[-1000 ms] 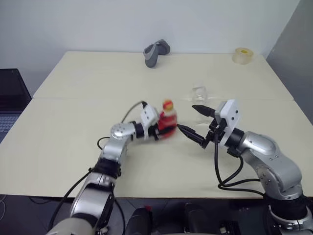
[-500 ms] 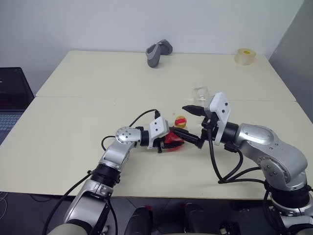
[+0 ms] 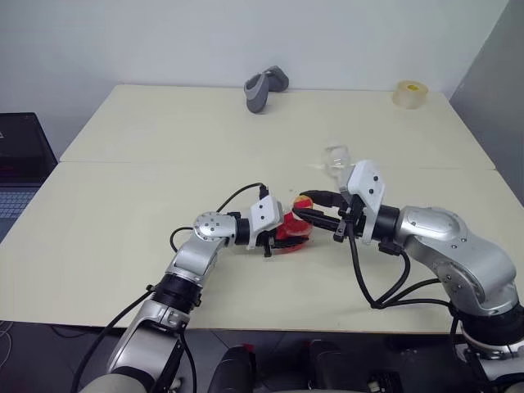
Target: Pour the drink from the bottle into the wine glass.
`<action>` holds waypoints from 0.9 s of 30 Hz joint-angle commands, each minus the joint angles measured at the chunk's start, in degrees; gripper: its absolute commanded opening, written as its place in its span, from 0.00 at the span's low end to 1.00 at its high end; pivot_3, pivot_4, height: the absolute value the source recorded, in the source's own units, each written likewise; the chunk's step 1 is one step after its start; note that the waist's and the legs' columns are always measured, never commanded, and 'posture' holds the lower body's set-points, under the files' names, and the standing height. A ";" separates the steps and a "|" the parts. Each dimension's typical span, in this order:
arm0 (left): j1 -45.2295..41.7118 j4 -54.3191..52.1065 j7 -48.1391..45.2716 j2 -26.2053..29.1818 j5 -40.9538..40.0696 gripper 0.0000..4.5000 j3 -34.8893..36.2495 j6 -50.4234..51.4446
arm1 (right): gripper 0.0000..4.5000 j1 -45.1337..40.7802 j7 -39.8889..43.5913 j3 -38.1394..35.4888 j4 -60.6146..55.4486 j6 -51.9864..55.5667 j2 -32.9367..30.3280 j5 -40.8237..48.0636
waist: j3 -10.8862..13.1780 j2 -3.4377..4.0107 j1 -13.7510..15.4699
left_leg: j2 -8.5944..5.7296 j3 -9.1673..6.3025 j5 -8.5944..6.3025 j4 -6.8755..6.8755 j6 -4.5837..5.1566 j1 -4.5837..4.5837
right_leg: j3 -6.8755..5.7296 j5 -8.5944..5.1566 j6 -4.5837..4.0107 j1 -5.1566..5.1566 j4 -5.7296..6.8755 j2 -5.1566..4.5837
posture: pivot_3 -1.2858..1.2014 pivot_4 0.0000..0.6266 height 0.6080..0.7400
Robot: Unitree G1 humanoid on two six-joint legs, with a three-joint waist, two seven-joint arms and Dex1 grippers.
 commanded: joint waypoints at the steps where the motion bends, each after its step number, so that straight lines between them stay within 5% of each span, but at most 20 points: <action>1: -0.31 -4.06 -1.69 0.23 -0.92 0.36 -0.78 -0.77 | 0.27 -5.02 12.74 2.57 8.50 -10.48 -4.73 -4.43 | 0.00 0.00 -0.02 | -0.01 0.01 0.00 0.00 0.00 0.02 | -0.01 0.00 0.00 0.00 0.00 0.01 | 0.52 0.24 1.00; 8: 1.28 -7.83 -4.66 2.50 -1.05 0.26 -2.68 -2.17 | 0.27 -19.07 37.05 10.16 31.93 -32.62 -10.01 -13.61 | 0.03 0.01 -0.18 | 0.05 0.11 -0.01 -0.03 0.01 0.03 | -0.01 0.00 0.00 -0.01 -0.05 0.02 | 0.52 0.24 1.00; 12: 2.33 -8.47 -3.20 2.56 -0.74 0.22 -2.84 -2.00 | 0.27 -22.05 40.93 10.58 33.96 -30.36 -9.65 -11.93 | 0.03 0.01 -0.12 | 0.12 0.06 -0.01 -0.03 0.01 0.06 | 0.05 0.01 -0.02 -0.01 -0.02 0.01 | 0.52 0.24 1.00; 15: 3.42 -8.81 0.61 0.94 -0.97 0.21 -1.42 -0.71 | 0.27 -18.89 35.88 6.03 28.30 -24.40 -8.10 -6.64 | 0.03 0.02 0.08 | 0.11 0.02 -0.01 -0.02 0.01 0.03 | 0.05 0.01 -0.02 -0.01 -0.02 -0.04 | 0.52 0.24 1.00; 21: 5.37 -10.20 6.82 -1.00 -2.53 0.20 1.83 3.07 | 0.74 -6.70 19.80 -5.94 11.84 -11.11 -6.42 0.63 | 0.03 0.02 0.73 | 0.02 -0.10 0.00 0.10 0.00 -0.13 | -0.04 0.01 -0.01 -0.02 -0.02 -0.15 | 0.52 0.24 1.00; 27: 3.47 -6.32 15.19 -3.24 -0.79 0.20 4.68 2.40 | 0.74 4.79 -4.39 -11.28 -8.02 2.07 3.22 6.20 | 0.03 0.02 0.64 | 0.06 -0.08 0.00 0.05 0.00 -0.06 | 0.00 0.01 -0.01 -0.02 0.06 -0.09 | 0.52 0.24 1.00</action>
